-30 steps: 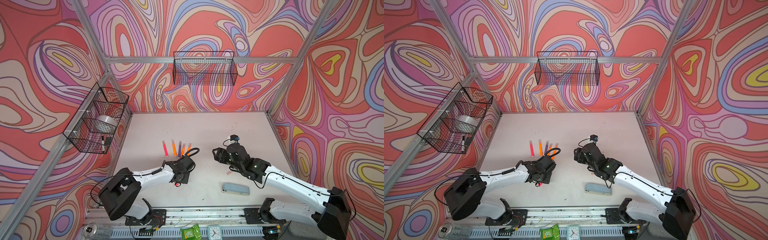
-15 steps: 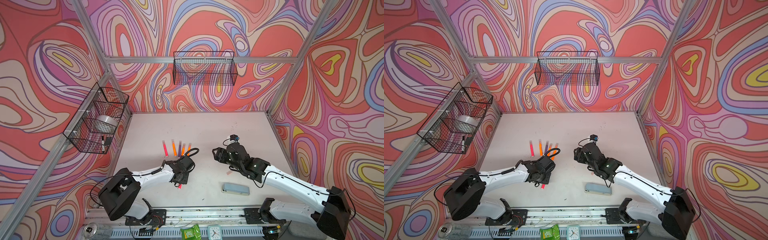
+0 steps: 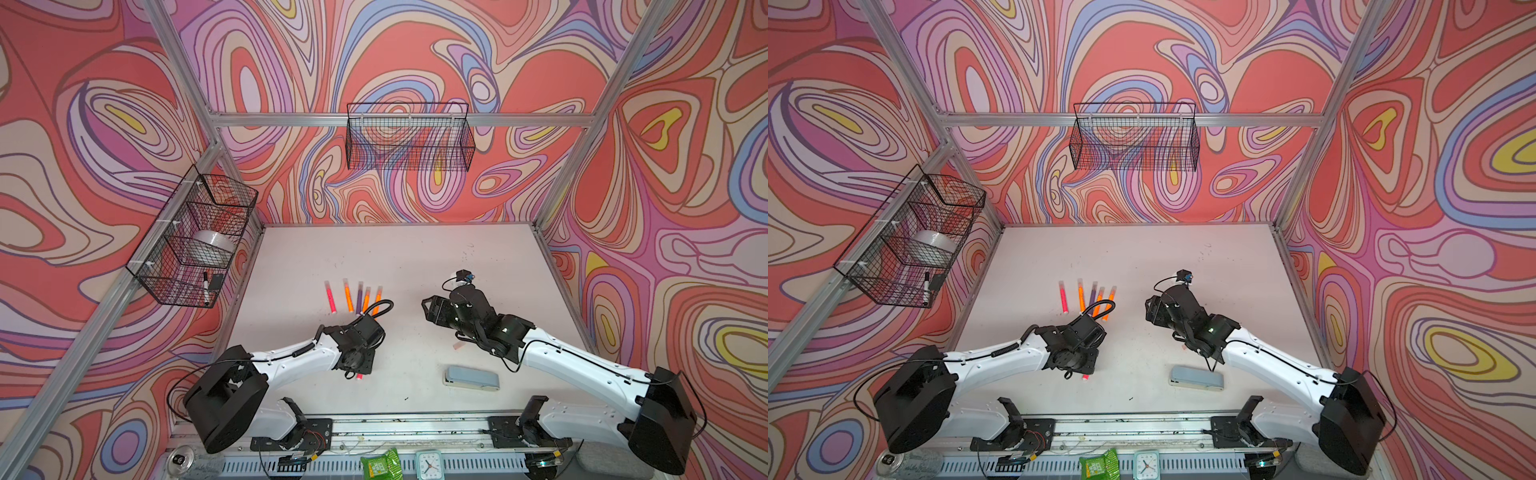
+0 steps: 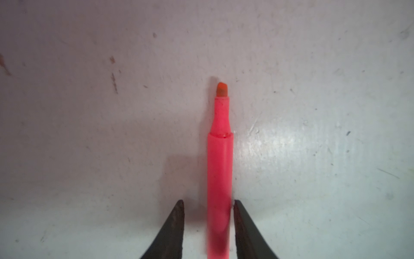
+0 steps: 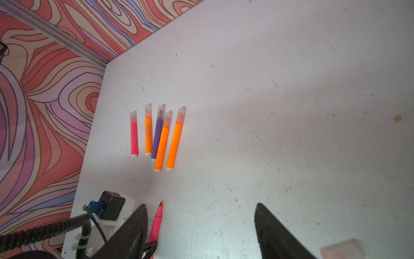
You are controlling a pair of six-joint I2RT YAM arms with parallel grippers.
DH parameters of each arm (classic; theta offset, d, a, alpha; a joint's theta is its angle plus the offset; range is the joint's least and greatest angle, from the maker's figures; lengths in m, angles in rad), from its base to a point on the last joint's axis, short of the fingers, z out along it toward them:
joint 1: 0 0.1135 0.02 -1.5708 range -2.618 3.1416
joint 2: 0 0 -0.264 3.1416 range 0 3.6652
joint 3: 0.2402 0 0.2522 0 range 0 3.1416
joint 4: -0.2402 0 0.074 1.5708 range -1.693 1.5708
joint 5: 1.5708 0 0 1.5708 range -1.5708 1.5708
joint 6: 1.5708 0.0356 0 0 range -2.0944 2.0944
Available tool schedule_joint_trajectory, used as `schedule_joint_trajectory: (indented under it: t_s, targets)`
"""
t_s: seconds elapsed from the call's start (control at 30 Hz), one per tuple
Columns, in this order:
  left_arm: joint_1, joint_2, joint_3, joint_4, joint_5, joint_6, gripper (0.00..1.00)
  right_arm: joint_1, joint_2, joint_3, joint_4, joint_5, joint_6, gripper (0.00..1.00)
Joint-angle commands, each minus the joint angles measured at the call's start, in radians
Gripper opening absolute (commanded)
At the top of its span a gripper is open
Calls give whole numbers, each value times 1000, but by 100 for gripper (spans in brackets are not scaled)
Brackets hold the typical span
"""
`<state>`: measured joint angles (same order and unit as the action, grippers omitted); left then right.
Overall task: Insert the pens into the pen caps
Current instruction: 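Move the left gripper to the uncapped pink marker and grasp it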
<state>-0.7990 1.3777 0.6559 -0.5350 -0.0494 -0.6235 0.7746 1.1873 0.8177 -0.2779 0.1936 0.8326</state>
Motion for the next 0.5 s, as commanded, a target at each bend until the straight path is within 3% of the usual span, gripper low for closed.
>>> schedule_joint_trajectory:
  t_s: [0.0, 0.17, 0.23, 0.4, 0.47]
  targets:
    - [-6, 23, -18, -12, 13, -24, 37, -7, -11, -21, 9, 1, 9, 77]
    - [-5, 43, -22, -1, 16, -28, 22, -8, -11, -23, 9, 1, 11, 77]
    - [-6, 49, -20, 4, 17, -26, 11, -8, -11, -24, 10, 1, 13, 77]
    - [-5, 33, 15, 13, -18, -14, 0, -9, -27, -31, 27, -7, 14, 76]
    - [-5, 16, 49, 12, -36, 1, 0, -8, -38, -28, 43, -29, -3, 76]
